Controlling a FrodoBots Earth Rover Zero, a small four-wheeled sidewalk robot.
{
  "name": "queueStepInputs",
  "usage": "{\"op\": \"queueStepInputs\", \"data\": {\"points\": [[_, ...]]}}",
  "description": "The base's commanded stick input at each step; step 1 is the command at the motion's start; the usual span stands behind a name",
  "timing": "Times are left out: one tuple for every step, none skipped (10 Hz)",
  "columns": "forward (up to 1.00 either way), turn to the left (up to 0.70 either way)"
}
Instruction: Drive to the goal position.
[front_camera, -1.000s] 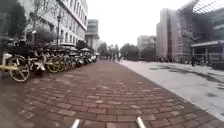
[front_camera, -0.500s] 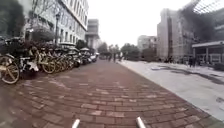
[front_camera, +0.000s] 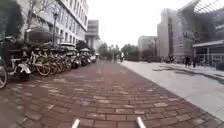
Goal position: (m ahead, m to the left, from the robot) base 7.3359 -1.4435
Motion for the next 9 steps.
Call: {"op": "queueStepInputs", "data": {"points": [[0.7, -0.12], [0.7, -0.14], [0.7, -0.12], [0.7, -0.05], [0.7, 0.01], [0.7, -0.06], [0.7, -0.11], [0.7, -0.05], [0.7, 0.01]]}}
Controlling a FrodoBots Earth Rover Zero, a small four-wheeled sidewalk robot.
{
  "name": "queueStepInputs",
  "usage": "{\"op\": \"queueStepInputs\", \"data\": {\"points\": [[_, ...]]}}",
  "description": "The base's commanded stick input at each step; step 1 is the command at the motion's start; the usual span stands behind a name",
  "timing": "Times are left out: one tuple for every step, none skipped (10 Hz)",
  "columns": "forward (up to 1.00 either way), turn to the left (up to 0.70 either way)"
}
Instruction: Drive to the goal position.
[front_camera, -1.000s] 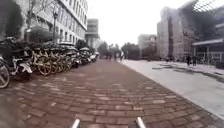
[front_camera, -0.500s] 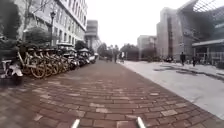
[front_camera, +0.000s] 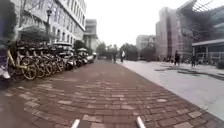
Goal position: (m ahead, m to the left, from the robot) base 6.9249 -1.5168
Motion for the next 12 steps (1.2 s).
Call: {"op": "queueStepInputs", "data": {"points": [[0.7, 0.07], [0.7, 0.06], [0.7, 0.03], [0.7, 0.0], [0.7, -0.03], [0.7, -0.06], [0.7, -0.09], [0.7, -0.12], [0.7, -0.13], [0.7, -0.1], [0.7, -0.07], [0.7, -0.04]]}}
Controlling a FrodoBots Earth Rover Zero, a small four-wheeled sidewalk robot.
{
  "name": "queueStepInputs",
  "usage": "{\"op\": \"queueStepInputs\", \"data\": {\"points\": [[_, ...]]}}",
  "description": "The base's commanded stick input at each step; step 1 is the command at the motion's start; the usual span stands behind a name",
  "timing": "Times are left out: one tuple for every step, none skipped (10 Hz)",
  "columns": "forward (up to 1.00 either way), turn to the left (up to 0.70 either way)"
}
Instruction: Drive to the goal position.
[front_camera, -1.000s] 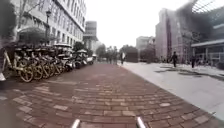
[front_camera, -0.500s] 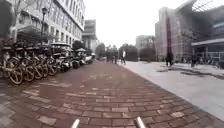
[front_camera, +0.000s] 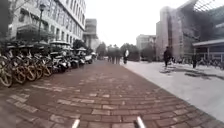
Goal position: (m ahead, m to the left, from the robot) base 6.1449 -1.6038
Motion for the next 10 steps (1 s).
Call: {"op": "queueStepInputs", "data": {"points": [[0.7, 0.0], [0.7, 0.0], [0.7, 0.0], [0.7, 0.0], [0.7, 0.0], [0.7, 0.0], [0.7, 0.0], [0.7, 0.0], [0.7, 0.0], [0.7, 0.0]]}}
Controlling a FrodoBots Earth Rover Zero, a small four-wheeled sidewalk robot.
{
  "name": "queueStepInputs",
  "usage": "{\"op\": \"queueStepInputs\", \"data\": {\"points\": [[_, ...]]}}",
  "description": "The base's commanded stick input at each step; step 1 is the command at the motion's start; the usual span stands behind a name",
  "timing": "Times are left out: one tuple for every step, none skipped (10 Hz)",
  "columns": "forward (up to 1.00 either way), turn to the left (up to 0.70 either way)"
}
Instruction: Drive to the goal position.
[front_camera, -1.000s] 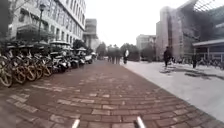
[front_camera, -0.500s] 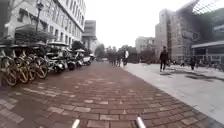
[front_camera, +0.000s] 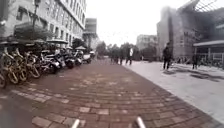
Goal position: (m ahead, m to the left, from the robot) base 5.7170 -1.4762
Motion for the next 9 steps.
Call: {"op": "queueStepInputs", "data": {"points": [[0.7, 0.0], [0.7, 0.0], [0.7, 0.0], [0.7, 0.0], [0.7, 0.0], [0.7, 0.0], [0.7, 0.0], [0.7, 0.0], [0.7, 0.0]]}}
